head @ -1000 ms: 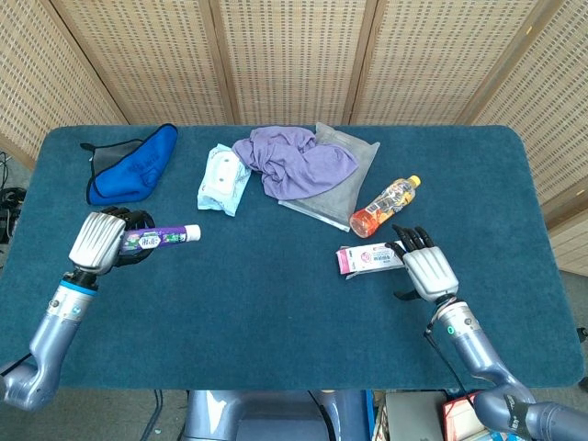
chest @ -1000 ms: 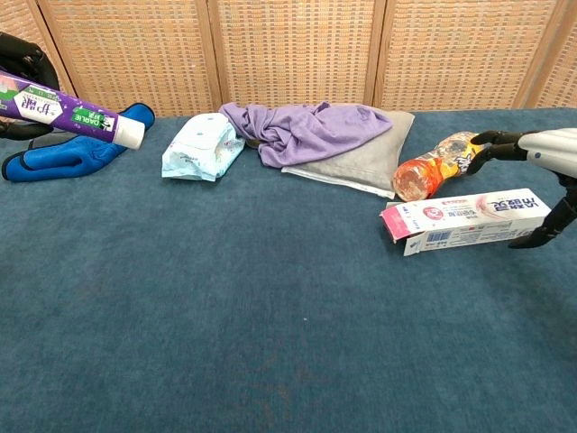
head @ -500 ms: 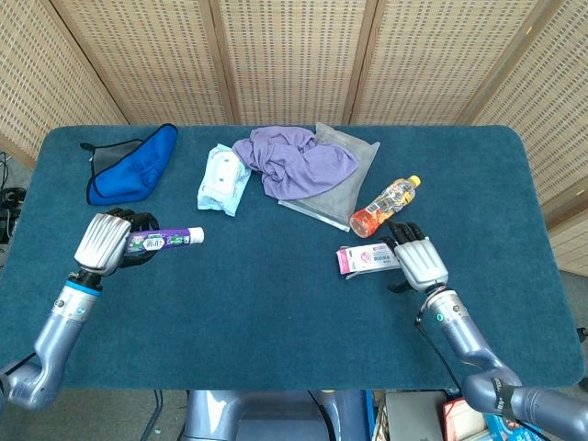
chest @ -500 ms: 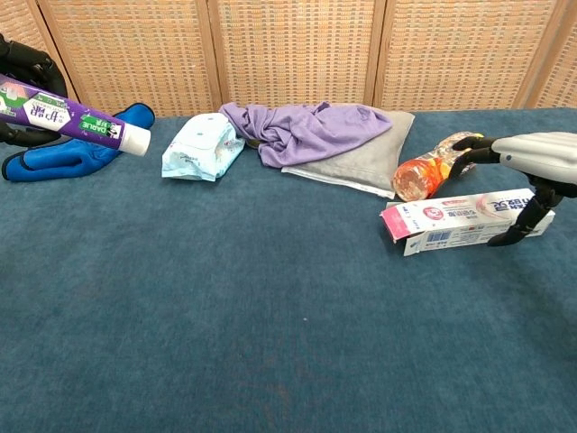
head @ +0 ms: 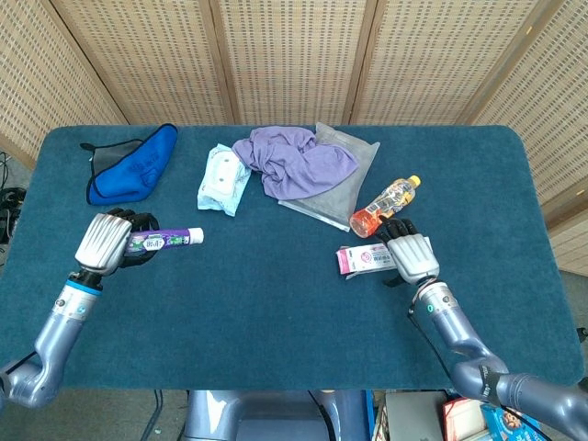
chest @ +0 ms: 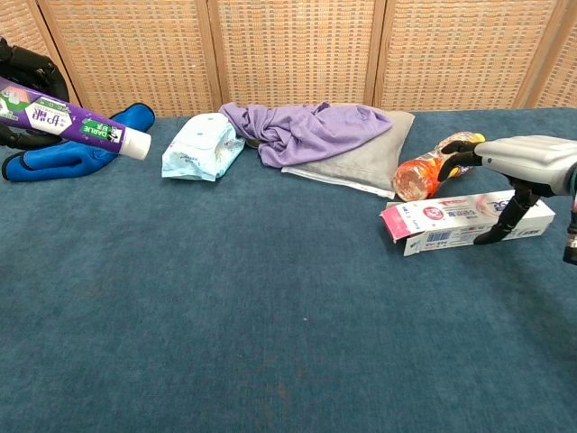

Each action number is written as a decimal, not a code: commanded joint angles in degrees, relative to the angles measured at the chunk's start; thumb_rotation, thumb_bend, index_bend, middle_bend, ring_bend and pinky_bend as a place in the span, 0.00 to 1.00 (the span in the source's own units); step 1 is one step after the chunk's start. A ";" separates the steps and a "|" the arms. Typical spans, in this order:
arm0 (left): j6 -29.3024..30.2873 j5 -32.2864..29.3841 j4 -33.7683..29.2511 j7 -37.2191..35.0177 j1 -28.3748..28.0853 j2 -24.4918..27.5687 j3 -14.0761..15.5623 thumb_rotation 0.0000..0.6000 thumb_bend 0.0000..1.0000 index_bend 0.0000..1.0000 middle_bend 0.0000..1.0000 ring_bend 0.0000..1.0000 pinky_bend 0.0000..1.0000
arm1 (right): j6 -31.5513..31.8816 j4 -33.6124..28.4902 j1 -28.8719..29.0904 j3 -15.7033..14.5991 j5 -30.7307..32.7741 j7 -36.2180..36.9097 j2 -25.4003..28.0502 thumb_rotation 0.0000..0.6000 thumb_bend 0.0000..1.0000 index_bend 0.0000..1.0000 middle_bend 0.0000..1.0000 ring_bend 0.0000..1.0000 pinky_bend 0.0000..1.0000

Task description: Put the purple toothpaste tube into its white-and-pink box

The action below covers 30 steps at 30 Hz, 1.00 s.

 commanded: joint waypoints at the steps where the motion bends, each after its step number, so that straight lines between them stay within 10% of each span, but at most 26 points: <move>1: 0.03 0.12 0.06 0.06 -0.02 -0.12 0.06 1.00 0.29 0.79 0.62 0.52 0.49 | -0.56 1.02 0.55 -0.13 0.59 0.06 -0.65 1.00 0.14 0.20 0.00 0.00 0.00; 18: 0.65 1.05 -0.29 0.09 -0.05 0.20 0.16 1.00 0.29 0.79 0.62 0.52 0.49 | -2.24 7.55 1.44 -1.61 2.56 1.38 -3.89 1.00 0.14 0.21 0.01 0.00 0.00; 30: 0.69 1.02 -0.26 0.08 0.10 0.28 0.26 1.00 0.29 0.79 0.62 0.52 0.49 | -0.81 10.06 0.26 -2.68 1.74 3.30 -4.94 1.00 0.14 0.45 0.29 0.10 0.11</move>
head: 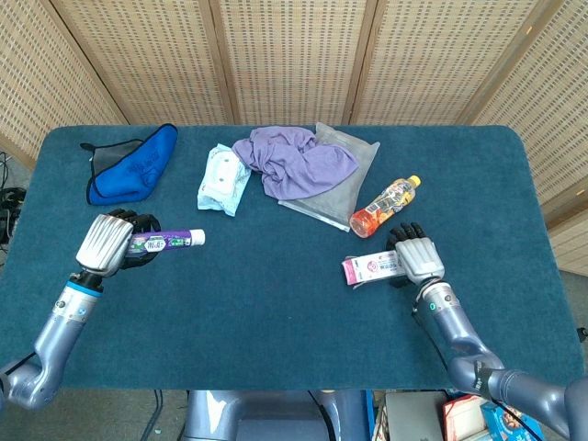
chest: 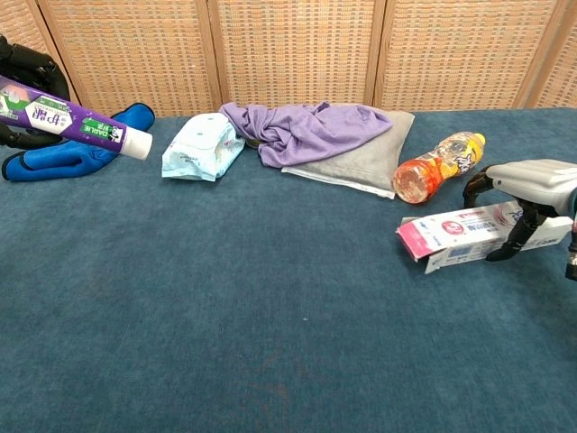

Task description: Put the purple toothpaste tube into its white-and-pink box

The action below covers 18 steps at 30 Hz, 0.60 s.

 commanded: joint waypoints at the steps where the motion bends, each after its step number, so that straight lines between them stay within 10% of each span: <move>1: 0.04 0.09 0.02 0.01 0.01 0.01 0.05 1.00 0.29 0.79 0.62 0.52 0.49 | 0.46 0.68 -0.23 -0.22 -0.64 0.83 -0.49 1.00 0.14 0.48 0.33 0.15 0.17; 7: 0.18 0.12 -0.05 -0.10 0.03 0.08 -0.05 1.00 0.29 0.79 0.62 0.52 0.49 | 2.41 1.74 -0.57 -0.26 -2.61 2.54 -1.50 1.00 0.14 0.60 0.50 0.37 0.39; 18: 1.11 1.05 -1.54 -0.60 0.04 0.83 -0.20 1.00 0.29 0.79 0.62 0.52 0.49 | 6.17 -4.35 -1.27 1.26 -4.18 4.39 0.05 1.00 0.14 0.62 0.51 0.38 0.41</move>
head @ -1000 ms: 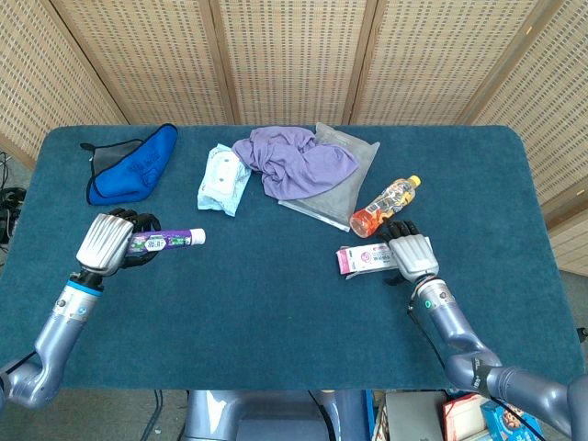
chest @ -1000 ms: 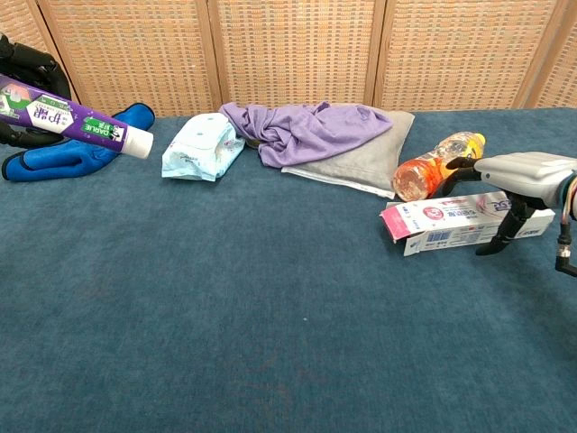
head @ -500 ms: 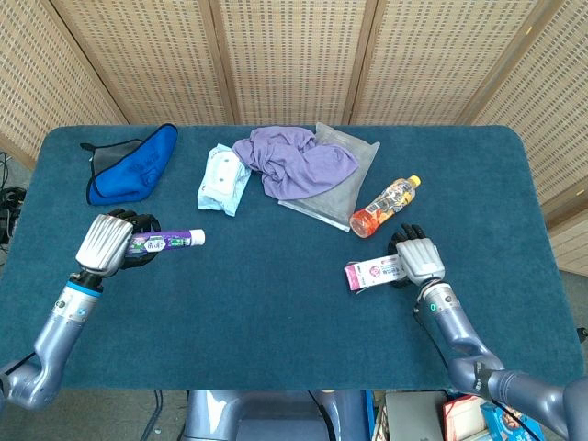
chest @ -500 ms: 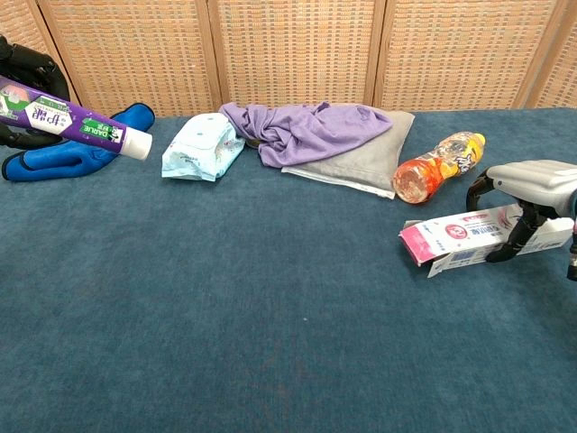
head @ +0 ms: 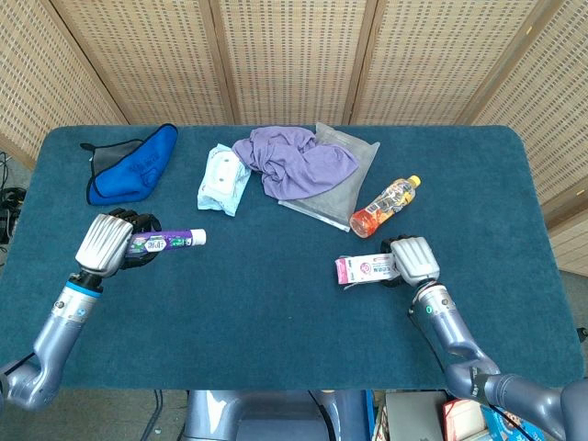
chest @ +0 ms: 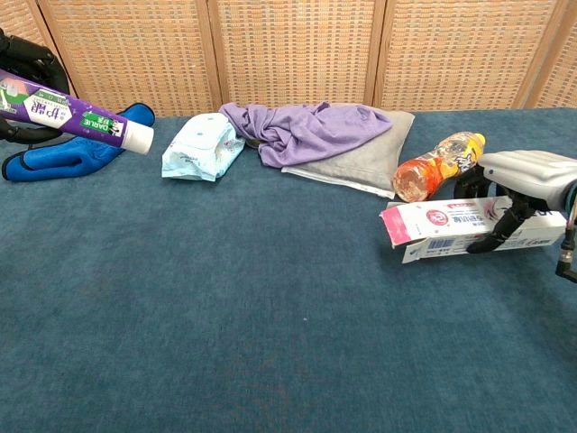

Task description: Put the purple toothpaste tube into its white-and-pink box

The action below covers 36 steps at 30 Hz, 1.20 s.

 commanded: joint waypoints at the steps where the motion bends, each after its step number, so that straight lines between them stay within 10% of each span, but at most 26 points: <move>1: 0.34 0.40 -0.96 -0.09 0.00 0.47 -0.07 1.00 0.29 0.79 0.62 0.52 0.49 | 1.05 -4.10 -0.23 1.17 0.55 -0.14 1.50 1.00 0.14 0.62 0.51 0.38 0.41; 15: 0.95 3.58 -7.79 2.55 -0.74 0.46 0.79 1.00 0.29 0.79 0.62 0.52 0.49 | 3.47 -21.85 2.81 6.25 12.17 -14.01 5.16 1.00 0.14 0.62 0.51 0.38 0.41; 36: -1.43 3.33 -9.15 5.40 -2.38 -6.72 1.50 1.00 0.29 0.79 0.62 0.52 0.49 | 7.41 -30.53 7.00 8.17 21.19 -21.74 5.22 1.00 0.14 0.62 0.52 0.38 0.42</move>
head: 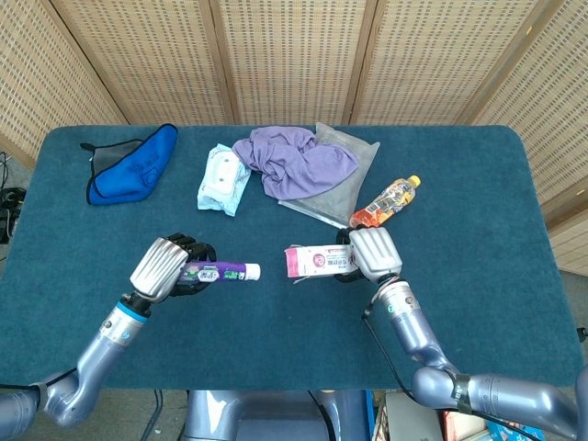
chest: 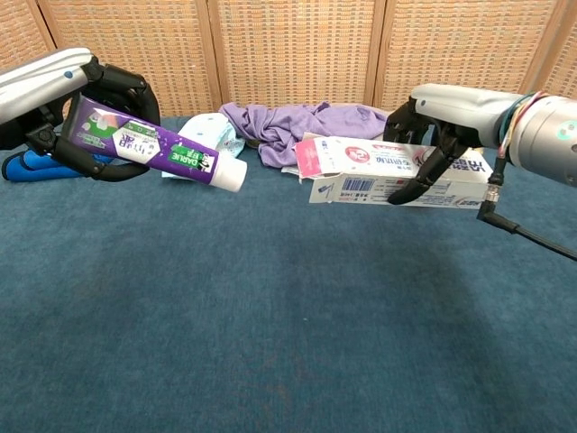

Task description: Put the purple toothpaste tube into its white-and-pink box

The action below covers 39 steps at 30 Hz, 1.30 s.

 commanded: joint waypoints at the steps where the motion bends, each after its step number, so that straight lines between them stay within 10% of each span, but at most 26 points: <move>1: -0.35 -0.42 0.76 -0.16 -0.39 -1.50 -0.23 1.00 0.29 0.79 0.62 0.52 0.49 | 0.60 -1.35 0.58 0.35 1.14 -0.50 0.38 1.00 0.14 0.62 0.52 0.38 0.42; 39: -0.24 -1.17 3.46 -0.62 -2.96 -7.51 -2.39 1.00 0.29 0.79 0.62 0.52 0.49 | 1.94 -6.39 3.45 -0.05 7.31 2.00 2.27 1.00 0.14 0.62 0.52 0.38 0.43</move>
